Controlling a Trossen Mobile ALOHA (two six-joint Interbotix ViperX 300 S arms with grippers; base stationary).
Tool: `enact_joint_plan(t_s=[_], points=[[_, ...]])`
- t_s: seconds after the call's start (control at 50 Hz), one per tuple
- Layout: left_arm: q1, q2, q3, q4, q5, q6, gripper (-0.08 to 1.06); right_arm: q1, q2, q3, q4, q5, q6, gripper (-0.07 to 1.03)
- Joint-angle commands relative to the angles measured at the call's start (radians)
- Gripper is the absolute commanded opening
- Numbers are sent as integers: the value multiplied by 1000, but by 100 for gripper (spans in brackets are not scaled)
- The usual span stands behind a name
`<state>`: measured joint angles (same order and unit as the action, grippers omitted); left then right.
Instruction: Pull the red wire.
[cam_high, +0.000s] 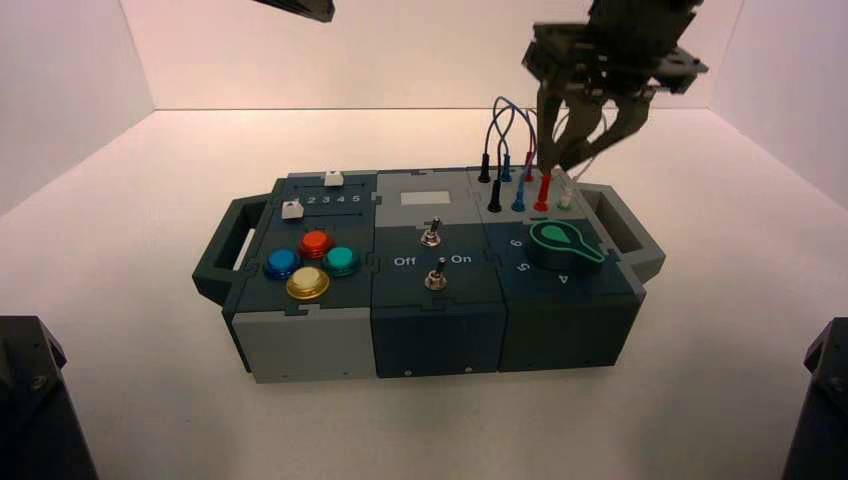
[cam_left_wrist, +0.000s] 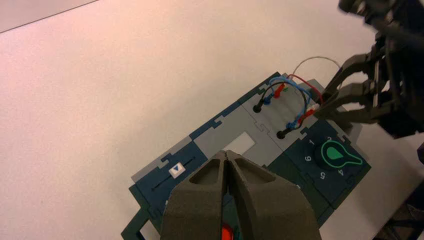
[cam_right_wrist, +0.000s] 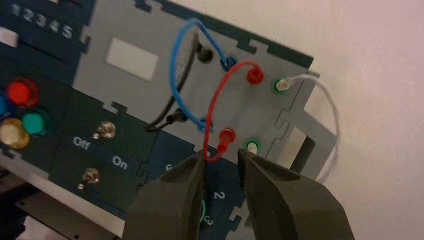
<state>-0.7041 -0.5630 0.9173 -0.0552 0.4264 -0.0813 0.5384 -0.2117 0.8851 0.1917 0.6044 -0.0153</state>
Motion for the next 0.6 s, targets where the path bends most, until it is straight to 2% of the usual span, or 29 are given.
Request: enact_joint_plan(t_s=[0.02, 0.22, 0.28, 0.54, 0.6], points=[[-3, 6, -44, 3, -11, 6, -3, 5, 11, -20, 6, -9, 2, 36], [-2, 9, -55, 5, -11, 12, -3, 5, 48, -35, 9, -21, 2, 35], [-3, 9, -60, 5, -11, 15, -3, 5, 71, -40, 11, -58, 3, 26], [-2, 5, -60, 8, -11, 23, -3, 5, 100, -41, 8, -106, 0, -2], [-2, 5, -61, 9, -11, 26, -3, 5, 97, -43, 6, -107, 0, -2]])
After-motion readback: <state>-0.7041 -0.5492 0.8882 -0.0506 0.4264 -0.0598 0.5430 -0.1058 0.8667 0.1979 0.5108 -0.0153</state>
